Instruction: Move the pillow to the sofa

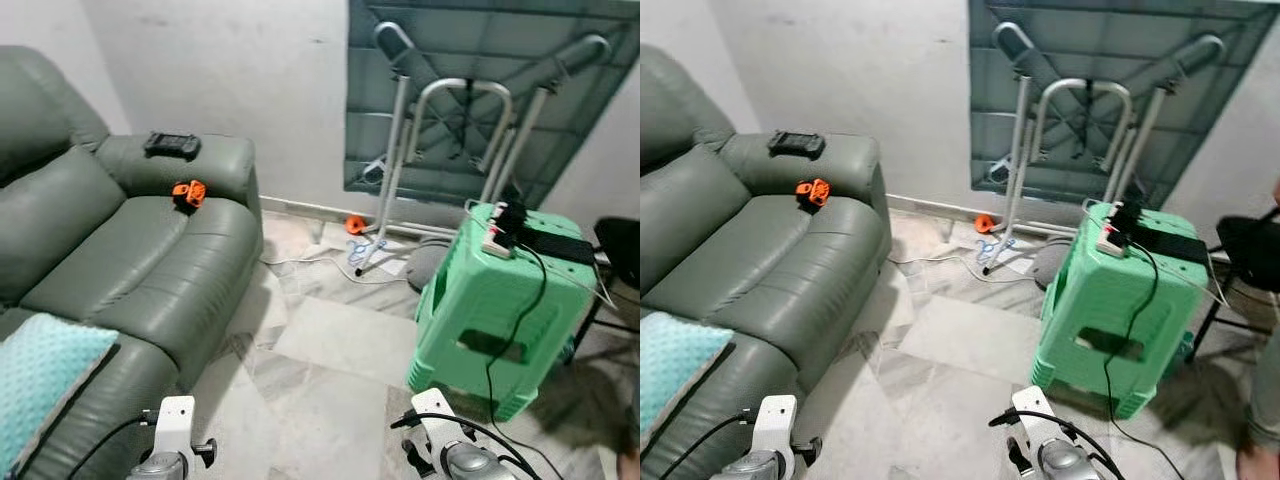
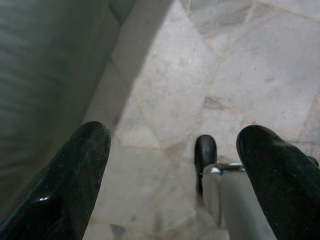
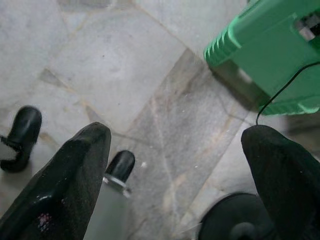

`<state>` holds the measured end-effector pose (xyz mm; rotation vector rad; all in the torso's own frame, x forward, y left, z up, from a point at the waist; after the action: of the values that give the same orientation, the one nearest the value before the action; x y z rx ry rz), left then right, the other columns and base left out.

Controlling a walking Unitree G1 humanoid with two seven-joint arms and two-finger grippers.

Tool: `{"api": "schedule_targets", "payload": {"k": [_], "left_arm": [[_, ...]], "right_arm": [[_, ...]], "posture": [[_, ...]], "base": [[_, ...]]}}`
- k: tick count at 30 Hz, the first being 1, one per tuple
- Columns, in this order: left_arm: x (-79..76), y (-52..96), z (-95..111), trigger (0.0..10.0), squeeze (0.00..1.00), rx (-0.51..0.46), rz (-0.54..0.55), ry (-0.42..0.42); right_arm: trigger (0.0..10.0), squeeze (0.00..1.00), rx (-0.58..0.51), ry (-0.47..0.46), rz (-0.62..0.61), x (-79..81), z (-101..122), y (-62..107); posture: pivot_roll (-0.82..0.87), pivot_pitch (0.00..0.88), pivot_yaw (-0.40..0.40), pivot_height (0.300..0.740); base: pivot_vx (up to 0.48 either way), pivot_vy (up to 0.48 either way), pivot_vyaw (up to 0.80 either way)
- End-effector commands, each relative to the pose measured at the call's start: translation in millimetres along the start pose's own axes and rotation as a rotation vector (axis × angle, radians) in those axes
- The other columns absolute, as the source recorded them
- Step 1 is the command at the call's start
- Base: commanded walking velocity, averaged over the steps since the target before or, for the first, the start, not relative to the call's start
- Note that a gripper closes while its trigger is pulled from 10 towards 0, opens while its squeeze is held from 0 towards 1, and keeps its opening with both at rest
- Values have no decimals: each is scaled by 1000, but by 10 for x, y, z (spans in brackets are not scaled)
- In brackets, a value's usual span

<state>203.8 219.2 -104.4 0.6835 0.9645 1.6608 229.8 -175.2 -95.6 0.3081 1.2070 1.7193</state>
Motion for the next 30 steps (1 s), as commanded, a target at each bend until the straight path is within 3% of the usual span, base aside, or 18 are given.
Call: {"api": "schedule_targets", "payload": {"k": [1,30], "left_arm": [[-28,-4,100,10000,0,-22,-13,-2],[-51,-6,117,10000,0,-23,-19,-3]], "right_arm": [[10000,0,6,-6,4,6,-11,0],[10000,0,8,22,2,-19,4,-1]], "posture": [[-146,0,36,740],[-154,0,33,740]], "base": [[352,0,0],[388,0,0]]}}
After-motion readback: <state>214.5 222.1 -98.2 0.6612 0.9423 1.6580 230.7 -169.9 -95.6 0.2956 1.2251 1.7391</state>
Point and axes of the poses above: a point about 5 cm out from each wrist's last joint towards the gripper, its own y axis pointing back from the gripper into the wrist, its own z axis along the axis of the wrist's last joint, x = y × z, the point moved 3 cm from there along -y, pointing out of the wrist towards the gripper, and after that the axes turned 13 degrees about y, right-handed, at the moved point
